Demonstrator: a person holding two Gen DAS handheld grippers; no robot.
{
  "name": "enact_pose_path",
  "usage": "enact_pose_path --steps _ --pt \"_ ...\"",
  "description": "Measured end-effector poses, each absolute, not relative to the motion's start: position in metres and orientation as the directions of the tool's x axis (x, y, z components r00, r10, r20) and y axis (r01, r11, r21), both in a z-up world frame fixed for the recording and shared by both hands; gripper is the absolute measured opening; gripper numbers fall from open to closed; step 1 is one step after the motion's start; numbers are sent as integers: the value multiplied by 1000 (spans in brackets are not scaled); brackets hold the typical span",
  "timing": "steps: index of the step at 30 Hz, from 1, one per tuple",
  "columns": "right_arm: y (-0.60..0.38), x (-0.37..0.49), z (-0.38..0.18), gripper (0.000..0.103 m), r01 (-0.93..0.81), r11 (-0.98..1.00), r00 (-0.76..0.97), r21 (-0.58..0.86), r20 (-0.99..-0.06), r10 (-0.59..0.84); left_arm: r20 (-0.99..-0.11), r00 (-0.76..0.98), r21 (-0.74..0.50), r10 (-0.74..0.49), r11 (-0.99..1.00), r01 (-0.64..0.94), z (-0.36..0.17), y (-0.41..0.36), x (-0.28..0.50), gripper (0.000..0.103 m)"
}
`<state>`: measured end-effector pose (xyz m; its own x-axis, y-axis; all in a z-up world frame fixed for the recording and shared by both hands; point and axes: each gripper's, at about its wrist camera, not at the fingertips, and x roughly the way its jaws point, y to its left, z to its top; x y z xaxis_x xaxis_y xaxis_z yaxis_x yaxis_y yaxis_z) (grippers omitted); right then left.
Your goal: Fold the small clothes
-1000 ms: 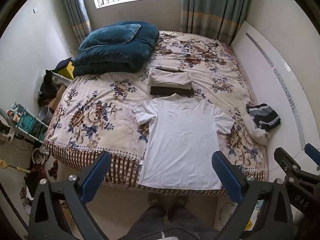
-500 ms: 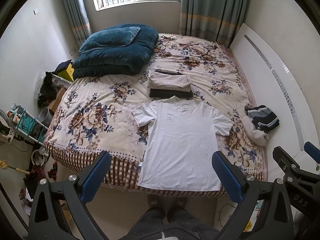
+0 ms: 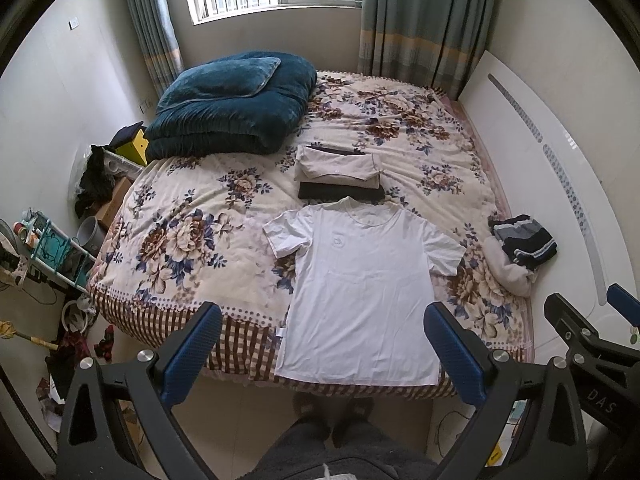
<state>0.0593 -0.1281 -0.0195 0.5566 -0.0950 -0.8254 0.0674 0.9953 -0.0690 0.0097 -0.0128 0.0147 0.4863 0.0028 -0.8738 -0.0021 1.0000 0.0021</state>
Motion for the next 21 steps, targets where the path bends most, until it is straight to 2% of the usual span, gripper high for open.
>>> enact_pose_path --steps 21 --pt "-126 72 -4 103 64 995 562 -71 -821 -94 -870 492 -3 -1 1000 -4 25 -14 15 103"
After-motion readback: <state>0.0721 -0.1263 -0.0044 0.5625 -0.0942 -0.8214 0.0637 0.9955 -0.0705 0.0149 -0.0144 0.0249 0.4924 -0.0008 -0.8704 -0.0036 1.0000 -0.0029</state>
